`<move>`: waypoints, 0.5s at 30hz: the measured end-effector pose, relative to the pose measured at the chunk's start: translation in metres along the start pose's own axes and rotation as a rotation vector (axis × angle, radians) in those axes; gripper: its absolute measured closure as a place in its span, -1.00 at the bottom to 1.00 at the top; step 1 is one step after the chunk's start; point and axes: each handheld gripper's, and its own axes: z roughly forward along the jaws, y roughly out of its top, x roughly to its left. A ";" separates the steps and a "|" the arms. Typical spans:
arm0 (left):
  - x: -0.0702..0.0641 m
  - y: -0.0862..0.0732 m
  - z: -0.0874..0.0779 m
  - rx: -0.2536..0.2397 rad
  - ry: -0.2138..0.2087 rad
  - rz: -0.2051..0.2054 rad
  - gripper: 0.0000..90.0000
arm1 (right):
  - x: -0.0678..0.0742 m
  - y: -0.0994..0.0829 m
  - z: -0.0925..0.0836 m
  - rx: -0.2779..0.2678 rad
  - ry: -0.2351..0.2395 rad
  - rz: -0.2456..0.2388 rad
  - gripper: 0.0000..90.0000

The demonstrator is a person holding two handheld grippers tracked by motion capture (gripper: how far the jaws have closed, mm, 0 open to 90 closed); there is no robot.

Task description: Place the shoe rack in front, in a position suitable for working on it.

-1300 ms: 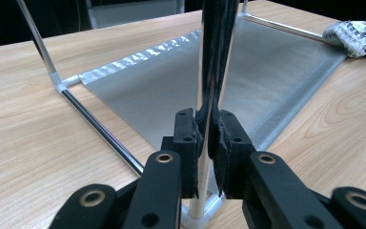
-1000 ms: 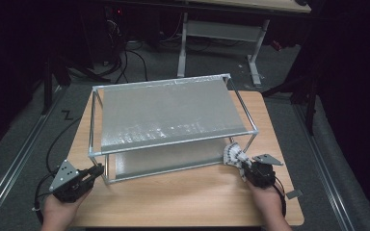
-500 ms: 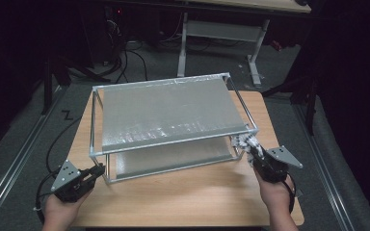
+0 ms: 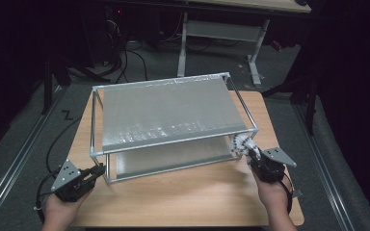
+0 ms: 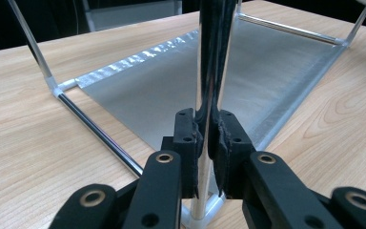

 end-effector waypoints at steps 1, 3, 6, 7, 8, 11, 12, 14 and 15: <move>0.000 0.000 0.000 -0.001 -0.002 0.000 0.80 | 0.000 -0.004 0.004 0.023 0.005 -0.007 0.67; 0.000 0.000 0.000 -0.001 -0.002 -0.001 0.80 | 0.001 -0.013 0.013 0.070 0.017 -0.002 0.67; 0.001 0.000 0.000 0.001 -0.004 0.002 0.80 | 0.002 -0.028 0.029 0.153 0.038 0.003 0.67; 0.001 0.000 0.000 0.002 -0.006 0.002 0.80 | 0.001 -0.032 0.034 0.179 0.048 0.011 0.67; 0.001 0.000 0.000 0.002 -0.006 0.002 0.80 | 0.000 -0.036 0.039 0.208 0.058 0.017 0.67; 0.000 0.001 0.000 0.004 -0.002 0.001 0.80 | -0.003 -0.043 0.046 0.258 0.089 0.033 0.66; 0.000 0.001 0.000 0.005 -0.001 0.001 0.80 | -0.004 -0.042 0.046 0.258 0.091 0.031 0.67; 0.001 0.001 0.000 0.006 0.001 -0.004 0.80 | -0.004 -0.041 0.044 0.250 0.087 0.025 0.67; 0.001 0.001 0.001 0.007 0.003 -0.010 0.80 | -0.004 -0.041 0.042 0.248 0.085 0.025 0.67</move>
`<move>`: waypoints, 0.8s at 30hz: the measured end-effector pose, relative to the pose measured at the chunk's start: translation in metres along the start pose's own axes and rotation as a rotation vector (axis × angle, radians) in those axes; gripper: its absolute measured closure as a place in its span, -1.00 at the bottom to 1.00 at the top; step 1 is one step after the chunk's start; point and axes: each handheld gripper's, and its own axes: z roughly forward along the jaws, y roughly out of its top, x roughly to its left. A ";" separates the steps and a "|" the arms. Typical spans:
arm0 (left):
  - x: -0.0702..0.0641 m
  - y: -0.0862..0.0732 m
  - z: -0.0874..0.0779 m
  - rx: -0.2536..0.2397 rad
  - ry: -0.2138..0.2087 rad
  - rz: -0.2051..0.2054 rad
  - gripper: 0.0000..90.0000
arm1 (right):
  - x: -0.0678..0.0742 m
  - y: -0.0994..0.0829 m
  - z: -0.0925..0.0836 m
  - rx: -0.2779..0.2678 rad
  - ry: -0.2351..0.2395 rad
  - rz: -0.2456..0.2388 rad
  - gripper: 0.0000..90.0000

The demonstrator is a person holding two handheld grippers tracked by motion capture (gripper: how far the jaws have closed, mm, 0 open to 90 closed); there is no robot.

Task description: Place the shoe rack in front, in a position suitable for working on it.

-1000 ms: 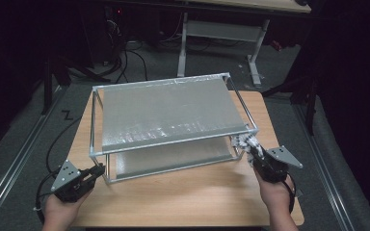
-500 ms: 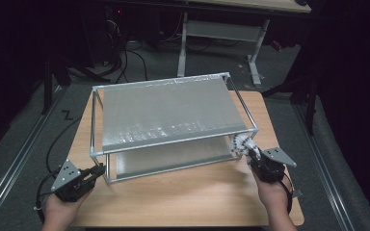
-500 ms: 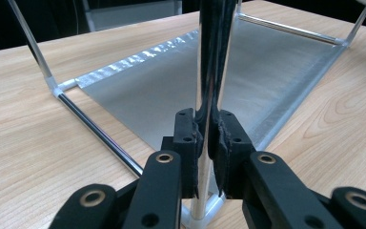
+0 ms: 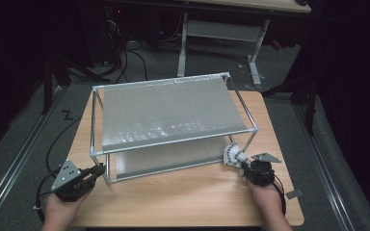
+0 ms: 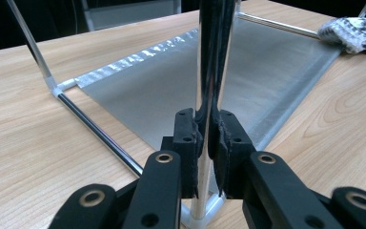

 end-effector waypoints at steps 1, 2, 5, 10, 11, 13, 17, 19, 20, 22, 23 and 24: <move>0.001 0.000 0.001 0.000 0.003 -0.006 0.80 | 0.000 -0.001 -0.002 -0.001 -0.002 -0.002 0.67; 0.001 0.000 0.001 -0.001 0.004 -0.011 0.80 | -0.001 -0.002 -0.004 -0.002 -0.004 -0.004 0.67; 0.003 0.001 0.003 0.000 0.014 -0.020 0.80 | -0.006 -0.006 -0.012 -0.009 -0.030 -0.007 0.67; 0.005 0.003 0.005 0.008 0.022 -0.025 0.80 | -0.025 -0.015 -0.025 -0.012 -0.092 0.031 0.67; 0.006 0.004 0.005 0.011 0.025 -0.026 0.80 | -0.027 -0.016 -0.027 -0.014 -0.102 0.036 0.67; 0.007 0.004 0.006 0.010 0.038 -0.039 0.80 | -0.034 -0.018 -0.033 -0.027 -0.124 0.054 0.67; 0.011 0.003 0.004 0.010 0.060 -0.062 0.79 | -0.043 -0.018 -0.039 -0.047 -0.147 0.087 0.67; 0.013 0.003 0.003 0.006 0.071 -0.069 0.79 | -0.046 -0.017 -0.041 -0.055 -0.156 0.101 0.67; 0.014 0.002 0.003 0.005 0.076 -0.074 0.79 | -0.047 -0.017 -0.042 -0.062 -0.157 0.113 0.67; 0.015 0.001 0.001 -0.001 0.084 -0.084 0.79 | -0.048 -0.015 -0.042 -0.069 -0.153 0.121 0.67; 0.016 0.000 0.000 -0.002 0.089 -0.086 0.79 | -0.047 -0.014 -0.042 -0.079 -0.152 0.117 0.67; 0.017 0.000 -0.001 -0.002 0.093 -0.089 0.79 | -0.046 -0.012 -0.042 -0.086 -0.152 0.111 0.67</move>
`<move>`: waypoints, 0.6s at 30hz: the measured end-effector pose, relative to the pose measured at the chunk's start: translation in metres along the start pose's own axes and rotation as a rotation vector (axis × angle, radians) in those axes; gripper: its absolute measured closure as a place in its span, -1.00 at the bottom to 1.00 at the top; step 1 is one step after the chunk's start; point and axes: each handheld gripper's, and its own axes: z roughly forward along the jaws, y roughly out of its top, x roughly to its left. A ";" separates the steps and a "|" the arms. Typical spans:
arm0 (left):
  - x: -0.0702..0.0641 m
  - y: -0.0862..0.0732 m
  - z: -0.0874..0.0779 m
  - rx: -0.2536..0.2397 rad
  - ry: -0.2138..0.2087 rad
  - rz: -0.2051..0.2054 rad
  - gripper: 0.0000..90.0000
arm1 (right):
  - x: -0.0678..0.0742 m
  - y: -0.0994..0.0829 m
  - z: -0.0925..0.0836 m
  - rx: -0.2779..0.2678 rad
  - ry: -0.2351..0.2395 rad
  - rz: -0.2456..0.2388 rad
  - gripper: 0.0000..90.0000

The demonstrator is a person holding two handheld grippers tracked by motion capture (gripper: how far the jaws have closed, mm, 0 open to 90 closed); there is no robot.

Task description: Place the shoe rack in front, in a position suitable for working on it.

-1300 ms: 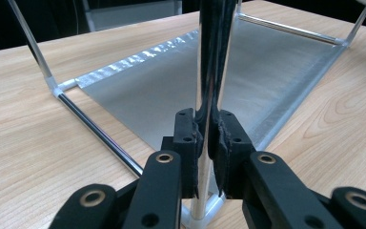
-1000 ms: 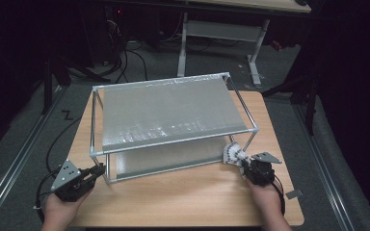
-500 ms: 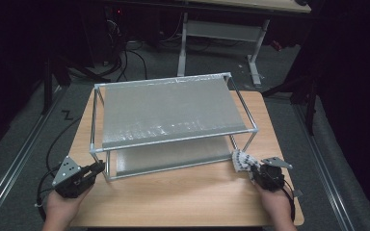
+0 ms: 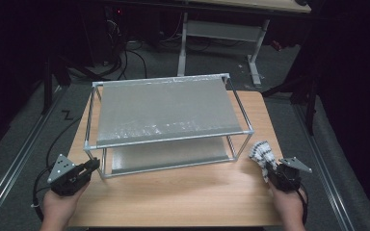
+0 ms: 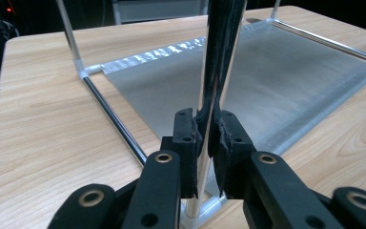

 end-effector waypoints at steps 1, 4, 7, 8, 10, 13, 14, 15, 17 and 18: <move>0.001 0.000 -0.001 0.002 0.005 0.000 0.79 | 0.002 0.002 0.000 -0.002 0.003 0.004 0.67; 0.002 -0.002 -0.007 0.008 0.024 0.006 0.79 | 0.010 0.007 0.001 -0.027 0.021 -0.014 0.66; 0.005 -0.004 -0.010 0.003 0.042 -0.004 0.79 | 0.018 0.015 0.000 -0.059 0.048 -0.038 0.66; 0.005 -0.004 -0.011 0.001 0.049 -0.005 0.79 | 0.020 0.017 -0.001 -0.068 0.052 -0.038 0.66; 0.004 -0.005 -0.012 0.003 0.057 0.007 0.79 | 0.026 0.023 -0.005 -0.101 0.063 -0.049 0.66; 0.003 -0.005 -0.012 0.005 0.064 0.017 0.80 | 0.035 0.035 -0.012 -0.140 0.077 -0.083 0.66; 0.003 -0.005 -0.012 0.004 0.064 0.018 0.80 | 0.037 0.039 -0.015 -0.160 0.082 -0.084 0.66; 0.003 -0.005 -0.012 0.003 0.066 0.018 0.80 | 0.040 0.043 -0.019 -0.179 0.090 -0.088 0.66; 0.003 -0.005 -0.012 0.003 0.067 0.019 0.80 | 0.045 0.049 -0.027 -0.210 0.112 -0.091 0.66; 0.003 -0.005 -0.012 0.002 0.067 0.019 0.80 | 0.048 0.051 -0.031 -0.224 0.120 -0.101 0.66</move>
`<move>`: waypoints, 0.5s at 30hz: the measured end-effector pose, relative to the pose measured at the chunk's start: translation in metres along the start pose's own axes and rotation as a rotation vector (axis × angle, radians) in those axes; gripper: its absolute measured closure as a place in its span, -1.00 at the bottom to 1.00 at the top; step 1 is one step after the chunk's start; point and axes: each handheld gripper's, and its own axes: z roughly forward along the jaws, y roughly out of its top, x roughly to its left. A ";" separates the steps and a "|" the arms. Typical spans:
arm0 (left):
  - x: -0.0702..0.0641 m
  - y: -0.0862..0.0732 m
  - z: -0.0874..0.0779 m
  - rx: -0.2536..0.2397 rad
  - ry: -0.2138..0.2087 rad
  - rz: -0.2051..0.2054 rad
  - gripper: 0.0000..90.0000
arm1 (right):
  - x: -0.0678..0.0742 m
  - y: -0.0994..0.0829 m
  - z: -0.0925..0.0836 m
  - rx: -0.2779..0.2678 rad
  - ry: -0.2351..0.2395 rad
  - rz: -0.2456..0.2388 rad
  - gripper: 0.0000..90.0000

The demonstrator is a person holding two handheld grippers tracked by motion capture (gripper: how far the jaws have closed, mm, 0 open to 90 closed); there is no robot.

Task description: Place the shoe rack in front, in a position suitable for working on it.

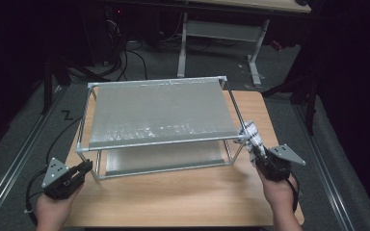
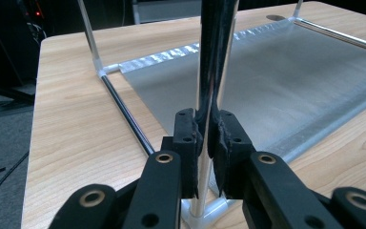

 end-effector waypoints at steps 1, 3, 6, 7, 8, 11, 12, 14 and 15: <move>0.000 0.000 0.000 0.001 -0.002 0.004 0.80 | 0.003 0.002 -0.003 -0.008 0.011 -0.005 0.66; 0.001 0.000 0.000 0.001 -0.007 0.005 0.80 | 0.009 0.005 -0.007 -0.020 0.037 -0.021 0.65; 0.002 0.000 0.000 0.000 -0.009 0.006 0.80 | 0.016 0.006 -0.012 -0.023 0.053 -0.049 0.65; 0.001 0.000 0.000 -0.001 -0.010 0.004 0.80 | 0.018 0.006 -0.013 -0.024 0.053 -0.059 0.65; 0.001 0.000 0.001 0.002 -0.010 0.008 0.80 | 0.019 0.005 -0.013 -0.025 0.053 -0.065 0.66; 0.001 0.001 0.002 0.003 -0.011 0.009 0.80 | 0.021 0.002 -0.012 -0.015 0.052 -0.077 0.67; 0.001 0.001 0.002 0.003 -0.013 0.010 0.80 | 0.021 0.001 -0.012 -0.009 0.050 -0.078 0.67; 0.001 0.002 0.003 0.004 -0.017 0.014 0.80 | 0.021 -0.002 -0.010 0.004 0.049 -0.086 0.67; 0.001 0.002 0.004 0.004 -0.019 0.014 0.80 | 0.021 -0.003 -0.008 0.012 0.049 -0.089 0.67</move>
